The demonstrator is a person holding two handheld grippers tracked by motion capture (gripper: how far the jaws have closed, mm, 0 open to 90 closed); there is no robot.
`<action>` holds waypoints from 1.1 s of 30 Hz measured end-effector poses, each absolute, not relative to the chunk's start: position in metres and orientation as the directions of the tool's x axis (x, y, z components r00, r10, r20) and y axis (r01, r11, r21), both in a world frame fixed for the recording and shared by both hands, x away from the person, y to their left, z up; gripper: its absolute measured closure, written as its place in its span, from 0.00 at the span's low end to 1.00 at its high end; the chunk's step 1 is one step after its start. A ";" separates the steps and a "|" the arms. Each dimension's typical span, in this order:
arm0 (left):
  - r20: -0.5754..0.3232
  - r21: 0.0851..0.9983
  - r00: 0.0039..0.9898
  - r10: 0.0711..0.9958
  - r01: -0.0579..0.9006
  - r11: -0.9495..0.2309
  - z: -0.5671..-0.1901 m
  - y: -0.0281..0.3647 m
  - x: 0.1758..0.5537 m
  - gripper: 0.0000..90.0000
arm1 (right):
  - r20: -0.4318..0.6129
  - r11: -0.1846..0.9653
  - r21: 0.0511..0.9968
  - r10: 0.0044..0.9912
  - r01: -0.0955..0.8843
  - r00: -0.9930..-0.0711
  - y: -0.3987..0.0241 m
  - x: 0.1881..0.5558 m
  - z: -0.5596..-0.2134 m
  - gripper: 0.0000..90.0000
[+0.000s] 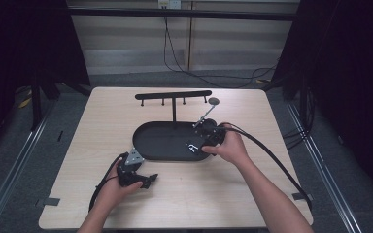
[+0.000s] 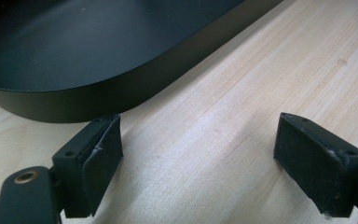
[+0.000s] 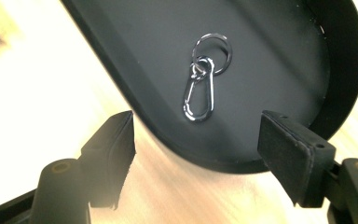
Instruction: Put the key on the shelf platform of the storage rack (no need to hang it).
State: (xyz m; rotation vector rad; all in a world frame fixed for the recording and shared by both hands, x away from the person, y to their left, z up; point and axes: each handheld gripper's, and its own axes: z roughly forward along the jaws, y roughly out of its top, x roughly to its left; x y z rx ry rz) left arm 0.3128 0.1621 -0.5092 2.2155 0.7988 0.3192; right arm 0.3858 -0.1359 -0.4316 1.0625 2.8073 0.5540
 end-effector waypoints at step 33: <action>-0.019 0.725 0.773 0.635 0.448 -0.523 -0.509 0.162 0.313 0.17 | 0.050 0.698 0.385 0.637 0.604 -0.769 -0.175 0.353 -0.407 0.29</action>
